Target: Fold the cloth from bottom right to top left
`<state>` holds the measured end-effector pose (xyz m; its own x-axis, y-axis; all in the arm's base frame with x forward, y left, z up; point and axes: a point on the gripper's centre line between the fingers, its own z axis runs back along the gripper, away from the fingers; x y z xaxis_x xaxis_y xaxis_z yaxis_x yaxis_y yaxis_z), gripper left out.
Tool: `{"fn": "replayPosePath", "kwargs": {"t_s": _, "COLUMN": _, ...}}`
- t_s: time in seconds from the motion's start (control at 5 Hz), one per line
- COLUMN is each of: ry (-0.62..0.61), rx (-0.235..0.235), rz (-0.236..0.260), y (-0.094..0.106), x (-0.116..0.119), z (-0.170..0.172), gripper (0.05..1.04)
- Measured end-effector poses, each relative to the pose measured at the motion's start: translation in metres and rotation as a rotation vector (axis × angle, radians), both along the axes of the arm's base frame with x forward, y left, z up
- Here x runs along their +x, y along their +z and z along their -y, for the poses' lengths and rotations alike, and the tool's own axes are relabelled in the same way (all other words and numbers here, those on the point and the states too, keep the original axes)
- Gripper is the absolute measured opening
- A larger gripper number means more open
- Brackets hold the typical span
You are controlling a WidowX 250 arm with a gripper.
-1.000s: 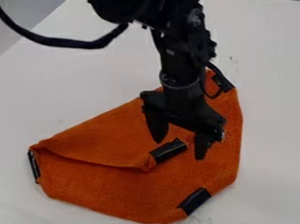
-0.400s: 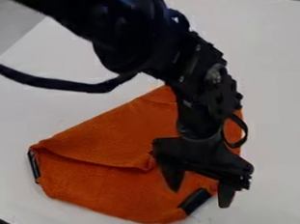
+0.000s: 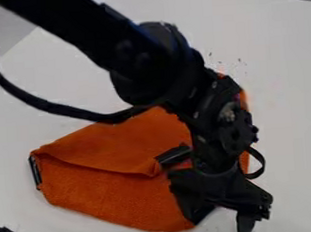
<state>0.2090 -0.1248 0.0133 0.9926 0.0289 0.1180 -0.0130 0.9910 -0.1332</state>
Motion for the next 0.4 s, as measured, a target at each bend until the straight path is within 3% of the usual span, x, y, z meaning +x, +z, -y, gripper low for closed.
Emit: {"fn": "replayPosePath", "kwargs": {"t_s": 0.4, "ry": -0.005, "rx": 0.011, "rz": -0.009, "y": -0.0060, "x": 0.0025, "z": -0.0036, "gripper": 0.984}}
